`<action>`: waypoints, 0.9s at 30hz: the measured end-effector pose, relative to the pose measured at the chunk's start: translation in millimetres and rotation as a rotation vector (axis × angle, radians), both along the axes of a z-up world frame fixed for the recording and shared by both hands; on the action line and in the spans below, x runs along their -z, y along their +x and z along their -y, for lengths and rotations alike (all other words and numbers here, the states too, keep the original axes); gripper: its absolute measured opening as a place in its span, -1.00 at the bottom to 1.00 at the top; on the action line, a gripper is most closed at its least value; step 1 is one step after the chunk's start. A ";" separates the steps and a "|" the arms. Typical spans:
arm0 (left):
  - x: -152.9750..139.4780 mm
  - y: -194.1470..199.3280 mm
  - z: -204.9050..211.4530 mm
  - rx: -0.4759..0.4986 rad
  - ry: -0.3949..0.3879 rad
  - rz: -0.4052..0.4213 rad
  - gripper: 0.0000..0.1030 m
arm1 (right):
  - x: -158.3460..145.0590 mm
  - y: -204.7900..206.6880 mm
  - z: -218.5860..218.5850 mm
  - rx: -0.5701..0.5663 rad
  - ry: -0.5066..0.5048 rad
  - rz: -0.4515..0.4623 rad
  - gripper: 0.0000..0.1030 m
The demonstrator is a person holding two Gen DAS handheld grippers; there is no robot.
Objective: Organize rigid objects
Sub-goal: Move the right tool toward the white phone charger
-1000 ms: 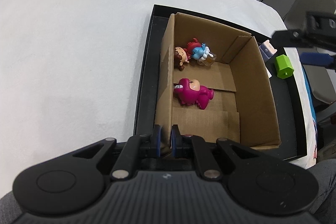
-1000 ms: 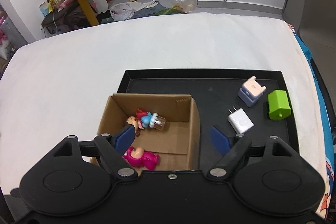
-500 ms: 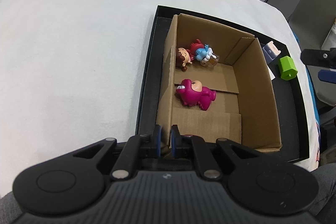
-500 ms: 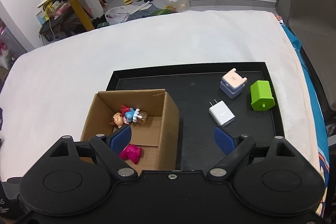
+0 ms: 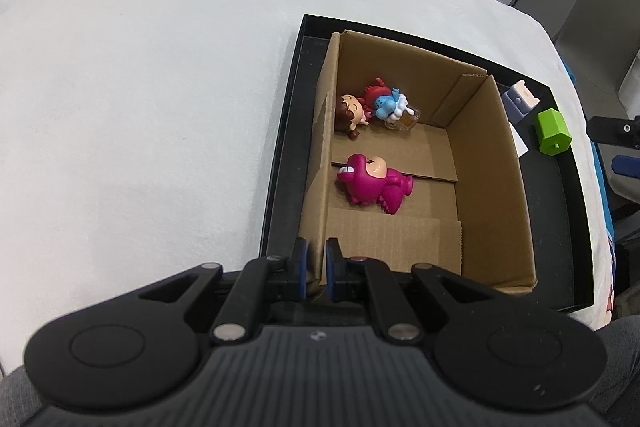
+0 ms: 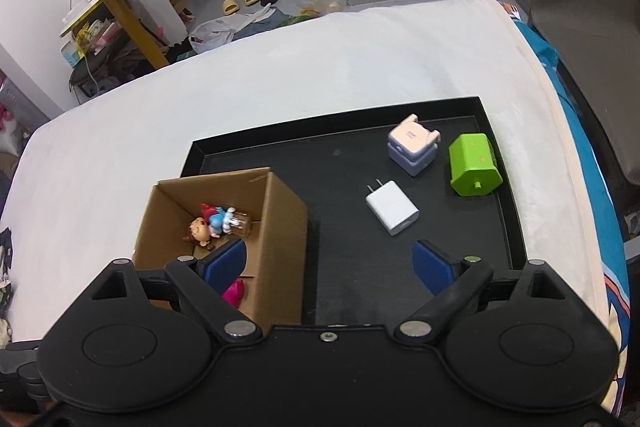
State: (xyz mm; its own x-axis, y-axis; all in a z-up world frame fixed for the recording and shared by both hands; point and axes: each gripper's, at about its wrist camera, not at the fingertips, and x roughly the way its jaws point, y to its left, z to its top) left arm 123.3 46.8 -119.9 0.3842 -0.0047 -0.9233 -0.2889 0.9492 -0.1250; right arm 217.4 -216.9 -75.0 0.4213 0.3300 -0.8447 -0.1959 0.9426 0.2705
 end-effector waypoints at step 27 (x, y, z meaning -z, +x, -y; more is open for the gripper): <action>4.6 7.6 -0.2 -0.025 -0.001 -0.015 -0.84 | 65.2 59.6 15.5 -0.043 -0.060 -0.076 0.58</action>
